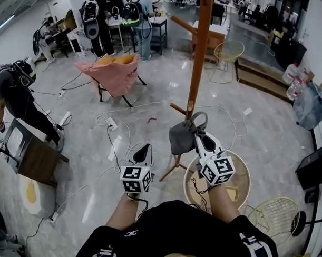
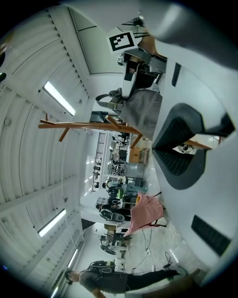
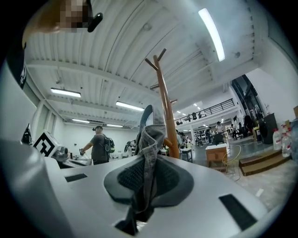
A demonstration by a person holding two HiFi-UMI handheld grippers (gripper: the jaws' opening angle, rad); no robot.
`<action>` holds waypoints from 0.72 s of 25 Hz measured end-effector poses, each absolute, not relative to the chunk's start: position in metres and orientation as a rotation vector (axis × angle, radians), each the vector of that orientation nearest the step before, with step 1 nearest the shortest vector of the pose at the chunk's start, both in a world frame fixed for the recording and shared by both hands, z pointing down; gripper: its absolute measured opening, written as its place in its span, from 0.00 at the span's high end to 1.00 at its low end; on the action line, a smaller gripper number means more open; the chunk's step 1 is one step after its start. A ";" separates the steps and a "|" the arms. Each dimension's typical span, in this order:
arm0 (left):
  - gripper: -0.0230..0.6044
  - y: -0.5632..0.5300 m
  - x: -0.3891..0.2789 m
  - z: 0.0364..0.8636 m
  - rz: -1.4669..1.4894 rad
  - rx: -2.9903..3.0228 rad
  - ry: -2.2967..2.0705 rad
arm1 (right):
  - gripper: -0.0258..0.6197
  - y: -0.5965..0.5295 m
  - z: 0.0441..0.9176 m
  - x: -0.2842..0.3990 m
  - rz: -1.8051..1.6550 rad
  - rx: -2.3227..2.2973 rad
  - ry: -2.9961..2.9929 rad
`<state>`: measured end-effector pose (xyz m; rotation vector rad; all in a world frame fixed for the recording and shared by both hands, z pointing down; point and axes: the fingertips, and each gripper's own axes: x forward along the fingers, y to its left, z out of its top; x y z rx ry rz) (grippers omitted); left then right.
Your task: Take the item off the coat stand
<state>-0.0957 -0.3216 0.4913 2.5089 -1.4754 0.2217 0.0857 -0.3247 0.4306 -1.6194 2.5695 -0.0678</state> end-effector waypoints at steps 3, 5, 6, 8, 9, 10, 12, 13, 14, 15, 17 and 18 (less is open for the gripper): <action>0.94 -0.318 -0.092 0.493 0.225 2.516 -1.467 | 0.88 -0.317 0.452 0.082 -0.087 -1.652 2.617; 0.94 -0.314 -0.089 0.493 0.226 2.525 -1.463 | 0.88 -0.310 0.463 0.083 -0.105 -1.667 2.634; 0.94 -0.311 -0.088 0.493 0.227 2.529 -1.463 | 0.88 -0.306 0.466 0.083 -0.114 -1.670 2.637; 0.94 -0.307 -0.086 0.492 0.230 2.532 -1.464 | 0.88 -0.301 0.469 0.084 -0.127 -1.671 2.640; 0.94 -0.306 -0.086 0.492 0.231 2.531 -1.465 | 0.88 -0.299 0.469 0.085 -0.131 -1.670 2.640; 0.94 -0.305 -0.085 0.492 0.232 2.530 -1.465 | 0.88 -0.298 0.469 0.085 -0.135 -1.669 2.640; 0.94 -0.304 -0.085 0.492 0.235 2.529 -1.463 | 0.88 -0.296 0.469 0.085 -0.141 -1.666 2.640; 0.94 -0.304 -0.085 0.492 0.237 2.530 -1.462 | 0.88 -0.296 0.470 0.085 -0.143 -1.665 2.640; 0.94 -0.303 -0.084 0.492 0.237 2.532 -1.460 | 0.88 -0.295 0.470 0.085 -0.145 -1.664 2.639; 0.94 -0.304 -0.084 0.492 0.237 2.533 -1.458 | 0.88 -0.295 0.471 0.085 -0.147 -1.664 2.638; 0.94 -0.304 -0.081 0.492 0.236 2.534 -1.458 | 0.88 -0.296 0.471 0.088 -0.150 -1.664 2.636; 0.94 -0.304 -0.080 0.491 0.237 2.534 -1.459 | 0.88 -0.296 0.470 0.090 -0.150 -1.663 2.635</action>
